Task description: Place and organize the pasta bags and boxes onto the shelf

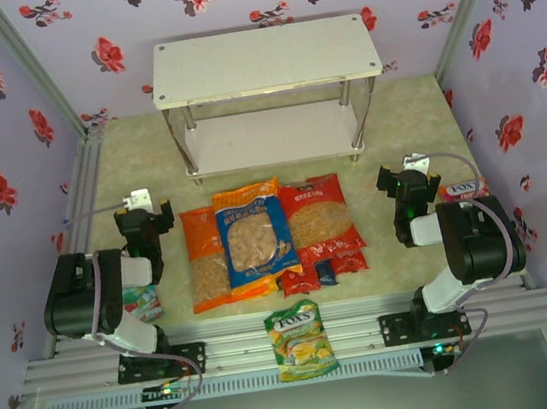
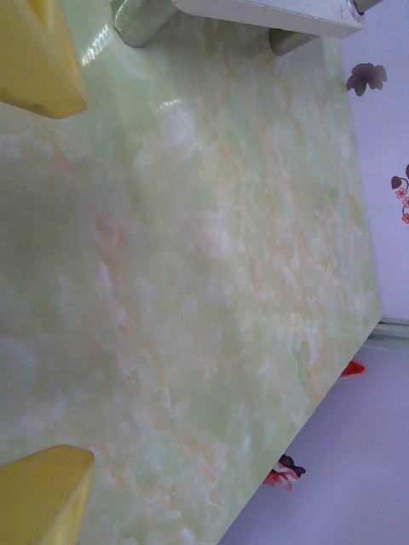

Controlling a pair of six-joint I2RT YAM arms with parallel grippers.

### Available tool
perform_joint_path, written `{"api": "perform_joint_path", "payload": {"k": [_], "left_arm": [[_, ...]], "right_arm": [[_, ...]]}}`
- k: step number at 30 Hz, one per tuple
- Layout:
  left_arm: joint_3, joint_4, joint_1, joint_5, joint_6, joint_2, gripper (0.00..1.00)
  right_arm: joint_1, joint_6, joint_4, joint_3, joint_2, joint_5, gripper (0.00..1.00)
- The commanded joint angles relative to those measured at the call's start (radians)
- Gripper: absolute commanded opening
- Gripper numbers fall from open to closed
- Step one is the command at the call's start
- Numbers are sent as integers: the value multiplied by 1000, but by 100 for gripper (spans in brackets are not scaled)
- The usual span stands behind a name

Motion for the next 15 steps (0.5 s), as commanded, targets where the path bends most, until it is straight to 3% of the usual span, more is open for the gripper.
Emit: {"api": "perform_joint_path", "payload": {"k": [1, 4, 10, 15], "left_arm": [[13, 4, 10, 9, -1, -17, 87], [6, -1, 10, 11, 1, -47, 87], [35, -196, 9, 9, 4, -213, 81], [156, -476, -23, 10, -34, -392, 73]], "right_arm": [[1, 8, 8, 11, 0, -2, 99], [1, 8, 14, 8, -4, -2, 99], [-1, 11, -14, 7, -41, -2, 99], [-1, 10, -25, 11, -43, -3, 99]]}}
